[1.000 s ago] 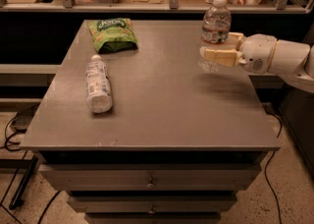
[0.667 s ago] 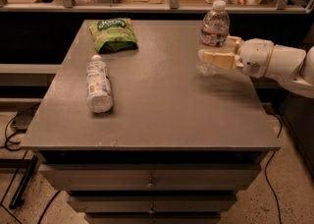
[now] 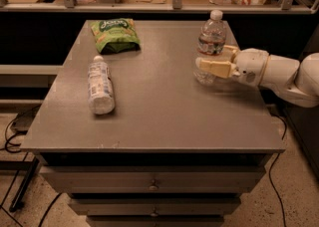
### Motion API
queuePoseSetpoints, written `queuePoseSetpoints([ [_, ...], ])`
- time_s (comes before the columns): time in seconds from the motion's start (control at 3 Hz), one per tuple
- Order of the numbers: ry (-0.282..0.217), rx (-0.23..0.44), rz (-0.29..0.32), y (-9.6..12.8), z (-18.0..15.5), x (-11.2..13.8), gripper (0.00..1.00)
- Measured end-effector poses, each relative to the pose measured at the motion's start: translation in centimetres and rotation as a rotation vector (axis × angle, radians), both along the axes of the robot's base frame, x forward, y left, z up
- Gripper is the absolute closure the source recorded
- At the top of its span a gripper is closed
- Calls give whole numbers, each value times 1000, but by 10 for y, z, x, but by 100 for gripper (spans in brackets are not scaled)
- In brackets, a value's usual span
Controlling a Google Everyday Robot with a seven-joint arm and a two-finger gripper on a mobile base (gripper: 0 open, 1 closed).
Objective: Place water bottle upright
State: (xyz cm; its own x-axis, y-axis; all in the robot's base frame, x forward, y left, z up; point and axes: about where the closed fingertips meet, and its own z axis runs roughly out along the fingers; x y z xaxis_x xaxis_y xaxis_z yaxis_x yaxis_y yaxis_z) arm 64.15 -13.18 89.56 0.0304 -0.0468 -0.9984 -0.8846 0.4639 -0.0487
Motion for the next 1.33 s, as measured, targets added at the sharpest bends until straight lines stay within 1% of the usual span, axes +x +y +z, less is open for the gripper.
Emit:
queuePoseSetpoints([
  [0.67,25,16,3,8,-12,-3,4],
  [1.0,29,15,2,9,-13,-5,0],
  [1.33,29,15,2,9,-13,-5,0],
])
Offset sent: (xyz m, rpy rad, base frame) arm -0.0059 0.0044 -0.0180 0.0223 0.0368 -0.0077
